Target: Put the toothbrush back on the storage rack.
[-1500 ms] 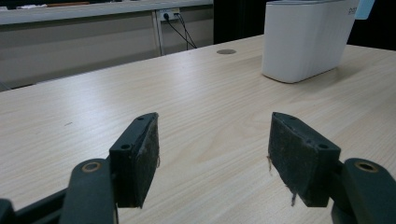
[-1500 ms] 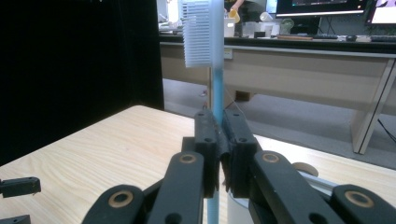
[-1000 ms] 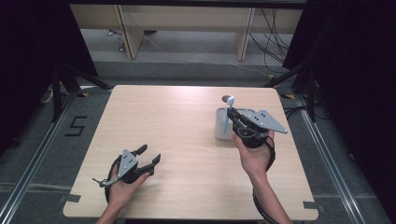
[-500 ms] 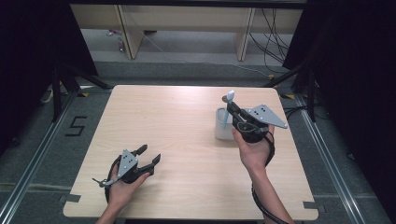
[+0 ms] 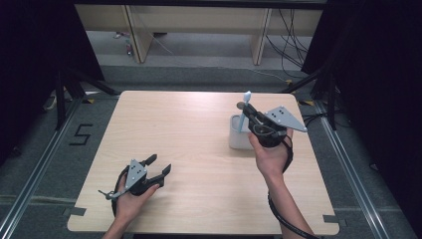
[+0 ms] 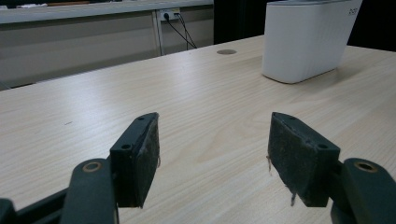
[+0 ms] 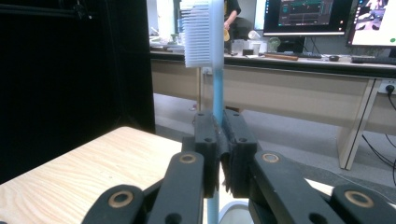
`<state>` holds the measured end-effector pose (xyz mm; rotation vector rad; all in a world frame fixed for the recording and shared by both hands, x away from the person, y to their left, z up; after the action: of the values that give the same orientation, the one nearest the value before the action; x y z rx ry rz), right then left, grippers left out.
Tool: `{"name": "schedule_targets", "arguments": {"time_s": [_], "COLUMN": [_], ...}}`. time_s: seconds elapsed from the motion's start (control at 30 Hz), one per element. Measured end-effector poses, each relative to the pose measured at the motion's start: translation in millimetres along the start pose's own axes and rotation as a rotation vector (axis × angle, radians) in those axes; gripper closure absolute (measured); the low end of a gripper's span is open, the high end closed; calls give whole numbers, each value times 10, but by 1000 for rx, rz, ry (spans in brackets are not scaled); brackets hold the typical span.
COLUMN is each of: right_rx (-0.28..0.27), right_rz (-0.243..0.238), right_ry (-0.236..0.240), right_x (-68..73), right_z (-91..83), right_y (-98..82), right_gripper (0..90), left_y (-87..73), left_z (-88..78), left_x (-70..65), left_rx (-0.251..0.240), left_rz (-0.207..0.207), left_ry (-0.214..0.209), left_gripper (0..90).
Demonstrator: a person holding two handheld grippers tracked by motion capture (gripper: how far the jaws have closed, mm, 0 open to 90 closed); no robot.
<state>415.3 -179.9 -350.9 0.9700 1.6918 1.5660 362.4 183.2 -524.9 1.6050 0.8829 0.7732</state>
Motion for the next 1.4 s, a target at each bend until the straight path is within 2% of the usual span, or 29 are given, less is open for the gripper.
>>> {"name": "schedule_targets", "arguments": {"time_s": [0.2,0.23,0.37,0.4,0.53,0.6,0.77,0.87,0.93,0.97,1.03,1.17,1.23,1.33,1.37,1.4], "right_rx": [-11,-15,-14,-21,-16,-18,-8,-16,-13,-15,-7,-10,-8,-5,-4,-1], "right_rz": [-4,-18,2,-18,4,-11,4,-10,5,-8,10,-9,14,18,6,16], "right_ry": [-3,-10,-8,-11,-10,-20,-23,-24,-26,-29,-28,-37,-29,-32,-44,-41], "right_x": [-20,-32,-27,-46,-49,-63,-64,-82,-88,-103,-100,-134,-140,-146,-160,-160], "right_z": [34,38,62,77,117,138,179,204,223,233,239,275,308,320,326,342], "right_y": [29,37,61,71,70,72,75,84,85,85,82,72,62,59,57,50], "right_gripper": [857,857,857,857,857,857,857,857,857,857,857,857,857,857,857,857], "left_y": [0,0,0,0,0,0,0,-1,-1,-1,-1,-1,-1,-1,-1,-1], "left_z": [-1,0,0,0,0,-1,0,-1,-1,-1,-2,-2,-1,-1,-1,-1], "left_x": [3,2,0,0,3,3,2,3,3,3,2,2,3,3,3,4], "left_rx": [1,-1,1,1,0,0,0,-1,-1,-1,-2,-2,-2,-2,-2,-2], "left_rz": [1,0,1,1,0,0,0,-1,-1,-1,-1,0,-1,-2,-1,-2], "left_ry": [0,0,0,1,1,1,1,1,1,1,1,0,1,1,1,1], "left_gripper": [340,340,341,341,341,341,341,341,341,341,341,341,341,341,341,341]}}
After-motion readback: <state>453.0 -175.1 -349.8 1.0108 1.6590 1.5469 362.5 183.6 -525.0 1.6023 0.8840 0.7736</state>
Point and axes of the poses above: each handheld gripper's, and its own axes: z roughly forward along the jaws, y roughly out of its top, x roughly to its left, the point moved 1 cm from there along z, roughly forward along the jaws, and after that the axes turned 3 degrees about y, right-handed, at the moved point
